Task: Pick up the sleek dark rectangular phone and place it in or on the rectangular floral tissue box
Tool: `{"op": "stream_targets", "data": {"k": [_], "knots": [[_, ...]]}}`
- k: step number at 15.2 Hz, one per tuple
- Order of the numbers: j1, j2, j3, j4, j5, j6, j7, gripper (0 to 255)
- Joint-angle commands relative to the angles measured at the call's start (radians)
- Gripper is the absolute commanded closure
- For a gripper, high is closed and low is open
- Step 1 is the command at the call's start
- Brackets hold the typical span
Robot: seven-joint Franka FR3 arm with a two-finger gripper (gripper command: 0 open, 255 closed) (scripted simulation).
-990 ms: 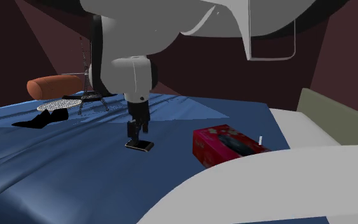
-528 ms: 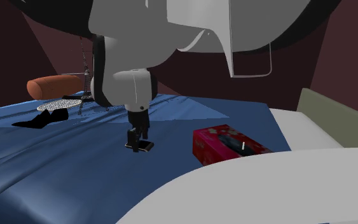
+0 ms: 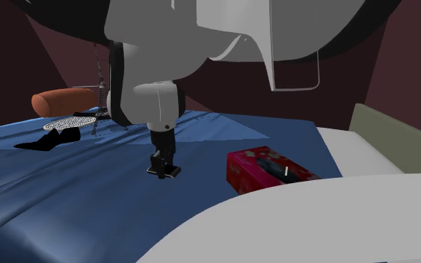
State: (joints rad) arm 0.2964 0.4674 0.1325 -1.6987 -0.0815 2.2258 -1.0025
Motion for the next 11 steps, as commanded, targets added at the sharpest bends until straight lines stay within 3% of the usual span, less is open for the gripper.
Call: {"op": "stream_targets", "data": {"k": [1,11], "knots": [[0.000,0.001,0.000,-0.001,0.000,0.001,0.000,255],[-0.001,-0.017,0.002,0.013,0.003,-0.032,-0.002,255]]}}
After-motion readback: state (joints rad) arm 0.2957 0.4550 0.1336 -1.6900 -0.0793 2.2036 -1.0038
